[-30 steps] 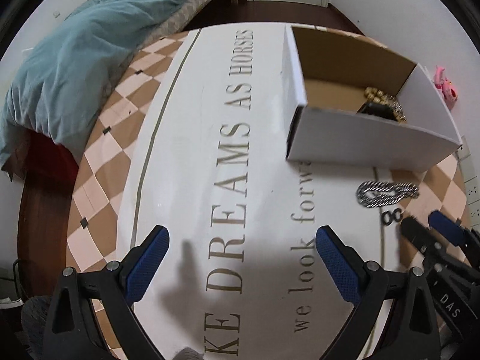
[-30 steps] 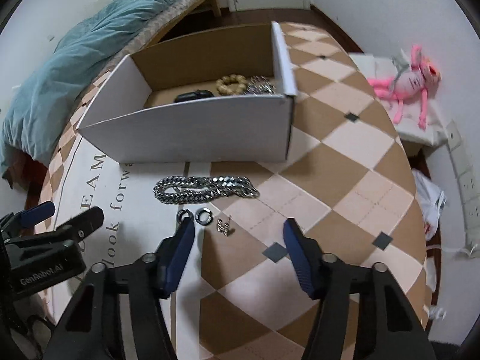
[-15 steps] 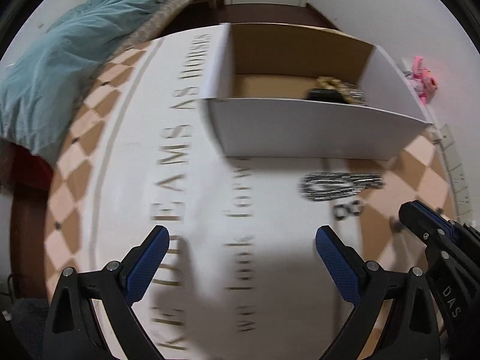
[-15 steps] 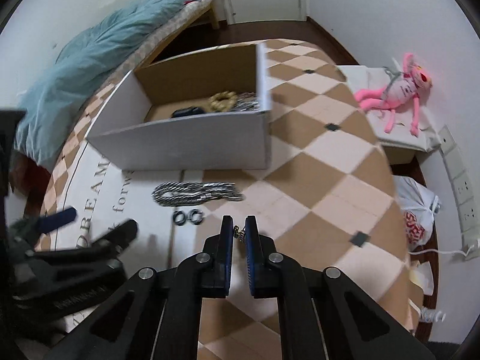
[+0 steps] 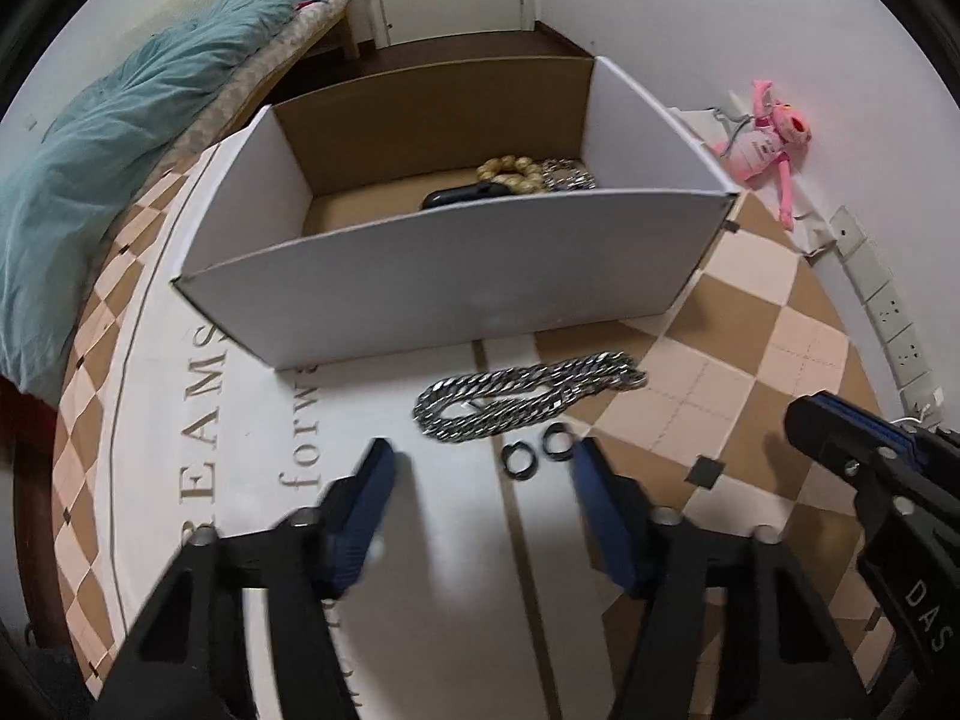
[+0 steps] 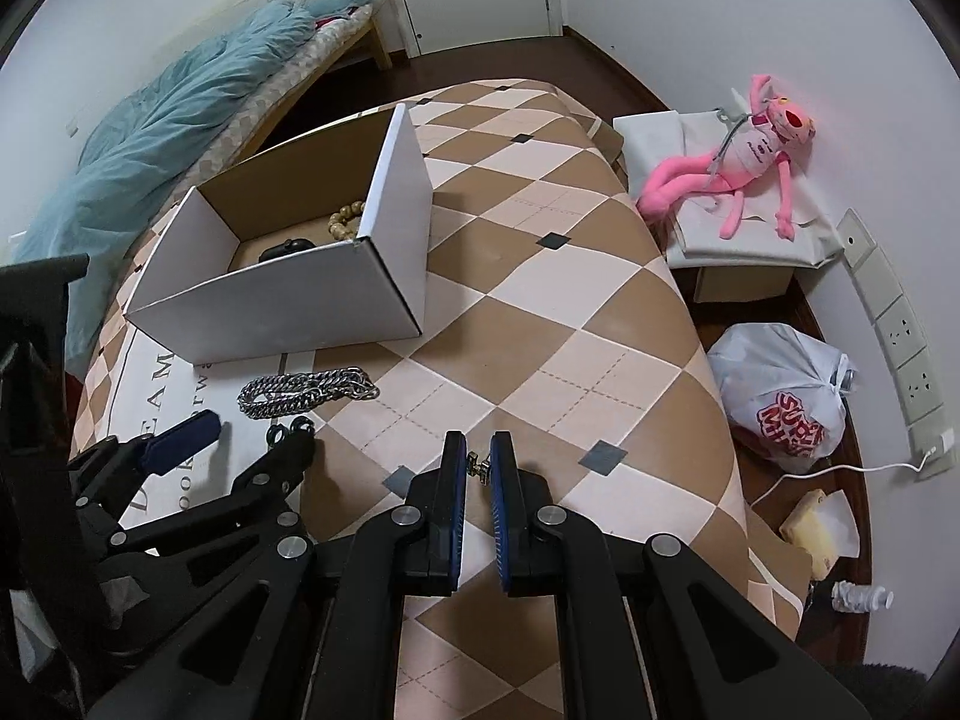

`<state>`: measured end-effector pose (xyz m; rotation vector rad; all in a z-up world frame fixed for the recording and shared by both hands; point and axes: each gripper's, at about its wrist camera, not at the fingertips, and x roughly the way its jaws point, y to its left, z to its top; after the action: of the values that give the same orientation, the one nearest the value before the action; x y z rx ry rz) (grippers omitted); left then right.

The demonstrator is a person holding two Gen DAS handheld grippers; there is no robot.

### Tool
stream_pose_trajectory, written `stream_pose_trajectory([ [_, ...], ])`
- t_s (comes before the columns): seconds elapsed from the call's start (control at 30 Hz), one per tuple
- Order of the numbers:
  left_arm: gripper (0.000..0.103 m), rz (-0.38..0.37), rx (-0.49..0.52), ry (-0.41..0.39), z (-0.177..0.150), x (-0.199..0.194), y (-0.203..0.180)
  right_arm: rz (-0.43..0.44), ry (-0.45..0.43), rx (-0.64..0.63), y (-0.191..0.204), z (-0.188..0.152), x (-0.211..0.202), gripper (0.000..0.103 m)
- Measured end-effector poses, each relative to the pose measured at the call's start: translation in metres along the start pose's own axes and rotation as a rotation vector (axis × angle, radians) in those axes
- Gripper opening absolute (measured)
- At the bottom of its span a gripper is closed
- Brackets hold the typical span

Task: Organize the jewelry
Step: 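Grasp a black ring with the left gripper while the right holds the earring, then carry the ring and earring into the box and open both grippers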

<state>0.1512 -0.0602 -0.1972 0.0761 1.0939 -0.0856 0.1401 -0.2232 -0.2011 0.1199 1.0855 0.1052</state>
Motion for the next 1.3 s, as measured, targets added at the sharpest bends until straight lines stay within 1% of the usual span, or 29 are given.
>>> stream_pose_trajectory([
  [0.03, 0.037, -0.008, 0.006, -0.004, 0.001, 0.0, -0.001, -0.001, -0.001, 0.003, 0.0, 0.0, 0.0, 0.008],
  [0.07, 0.033, -0.012, 0.011, -0.005, 0.002, 0.0, -0.003, -0.002, -0.001, 0.004, -0.001, 0.001, 0.0, 0.008],
  [0.13, 0.017, -0.025, 0.021, -0.007, 0.004, 0.0, -0.005, -0.001, -0.003, 0.009, -0.001, 0.001, -0.001, 0.008],
  [0.17, 0.015, -0.028, 0.023, -0.008, 0.004, 0.001, -0.006, -0.001, -0.005, 0.011, -0.002, 0.001, -0.001, 0.008],
  [0.2, 0.01, -0.034, 0.025, -0.008, 0.004, 0.001, -0.007, 0.0, -0.005, 0.014, -0.002, 0.002, -0.002, 0.008],
  [0.47, 0.01, -0.058, -0.004, -0.028, 0.0, -0.013, 0.003, 0.026, -0.027, 0.029, -0.001, 0.008, -0.015, 0.008],
  [0.6, 0.009, -0.085, -0.043, -0.04, -0.001, -0.031, 0.015, 0.059, -0.045, 0.028, 0.006, 0.013, -0.027, 0.008],
  [0.77, 0.01, -0.143, -0.088, -0.07, 0.006, -0.064, 0.032, 0.118, -0.074, 0.018, 0.019, 0.026, -0.047, 0.008],
  [0.87, 0.01, -0.175, -0.115, -0.103, 0.022, -0.084, 0.044, 0.159, -0.093, 0.007, 0.029, 0.043, -0.059, 0.008],
  [0.93, 0.01, -0.197, -0.137, -0.126, 0.038, -0.095, 0.054, 0.179, -0.102, 0.002, 0.035, 0.054, -0.064, 0.008],
  [1.03, 0.01, -0.217, -0.161, -0.14, 0.063, -0.101, 0.069, 0.211, -0.107, -0.011, 0.045, 0.08, -0.066, 0.008],
  [1.17, 0.01, -0.215, -0.179, -0.119, 0.093, -0.089, 0.087, 0.235, -0.066, -0.027, 0.055, 0.114, -0.049, 0.008],
  [1.3, 0.01, -0.211, -0.185, -0.042, 0.116, -0.061, 0.098, 0.232, 0.013, -0.049, 0.064, 0.141, -0.02, 0.008],
])
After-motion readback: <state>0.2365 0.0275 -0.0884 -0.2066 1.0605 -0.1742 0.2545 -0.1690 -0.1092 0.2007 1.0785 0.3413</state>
